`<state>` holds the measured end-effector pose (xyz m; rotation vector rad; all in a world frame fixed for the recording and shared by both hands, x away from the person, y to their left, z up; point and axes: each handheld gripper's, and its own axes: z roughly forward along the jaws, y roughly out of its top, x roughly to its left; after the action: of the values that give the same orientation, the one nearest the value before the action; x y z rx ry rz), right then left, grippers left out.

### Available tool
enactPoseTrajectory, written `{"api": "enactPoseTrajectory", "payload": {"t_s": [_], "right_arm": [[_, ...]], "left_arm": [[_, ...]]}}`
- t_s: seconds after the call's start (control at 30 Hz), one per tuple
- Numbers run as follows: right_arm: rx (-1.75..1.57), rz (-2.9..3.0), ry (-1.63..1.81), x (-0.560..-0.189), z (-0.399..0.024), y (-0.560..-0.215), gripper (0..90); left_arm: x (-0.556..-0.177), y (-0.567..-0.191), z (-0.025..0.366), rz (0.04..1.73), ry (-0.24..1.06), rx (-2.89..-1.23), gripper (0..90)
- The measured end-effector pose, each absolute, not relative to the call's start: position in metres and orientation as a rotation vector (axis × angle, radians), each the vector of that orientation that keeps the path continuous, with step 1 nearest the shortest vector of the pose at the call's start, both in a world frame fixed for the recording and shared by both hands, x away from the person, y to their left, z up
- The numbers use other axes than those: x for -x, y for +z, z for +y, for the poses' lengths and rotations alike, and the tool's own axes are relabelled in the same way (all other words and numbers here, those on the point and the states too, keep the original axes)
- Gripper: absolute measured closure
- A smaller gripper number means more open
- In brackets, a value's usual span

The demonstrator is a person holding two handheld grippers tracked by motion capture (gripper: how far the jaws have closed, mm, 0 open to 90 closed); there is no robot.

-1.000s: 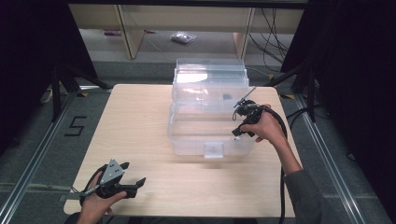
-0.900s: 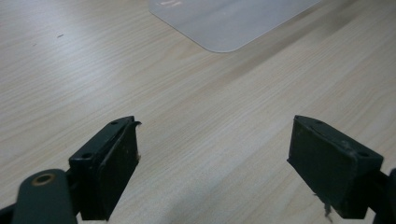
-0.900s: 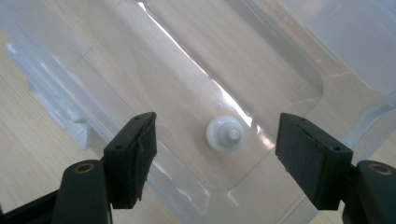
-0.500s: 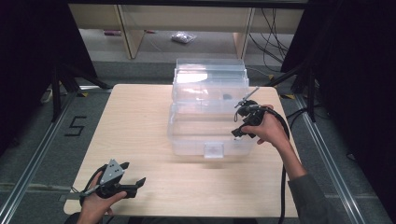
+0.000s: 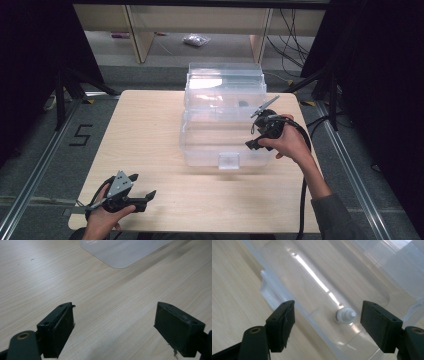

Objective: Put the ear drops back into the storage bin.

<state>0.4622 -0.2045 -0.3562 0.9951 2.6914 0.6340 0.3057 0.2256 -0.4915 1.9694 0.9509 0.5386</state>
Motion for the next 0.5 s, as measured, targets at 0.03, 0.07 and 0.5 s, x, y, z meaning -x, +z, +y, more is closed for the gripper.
{"api": "enactPoseTrajectory", "payload": {"t_s": [0.03, 0.07, 0.5], "right_arm": [[-0.998, 2.690, 0.643, -0.461, -0.204, -0.356, 28.4], [-1.005, 2.682, 0.656, -0.459, -0.204, -0.356, 28.4], [-0.952, 2.684, 0.713, -0.445, -0.202, -0.356, 27.2]], "left_arm": [[-0.306, -0.491, 0.225, 0.951, 0.539, -1.969, 15.4], [-0.306, -0.491, 0.225, 0.951, 0.539, -1.969, 15.4], [-0.306, -0.492, 0.225, 0.953, 0.539, -1.967, 15.4]]}}
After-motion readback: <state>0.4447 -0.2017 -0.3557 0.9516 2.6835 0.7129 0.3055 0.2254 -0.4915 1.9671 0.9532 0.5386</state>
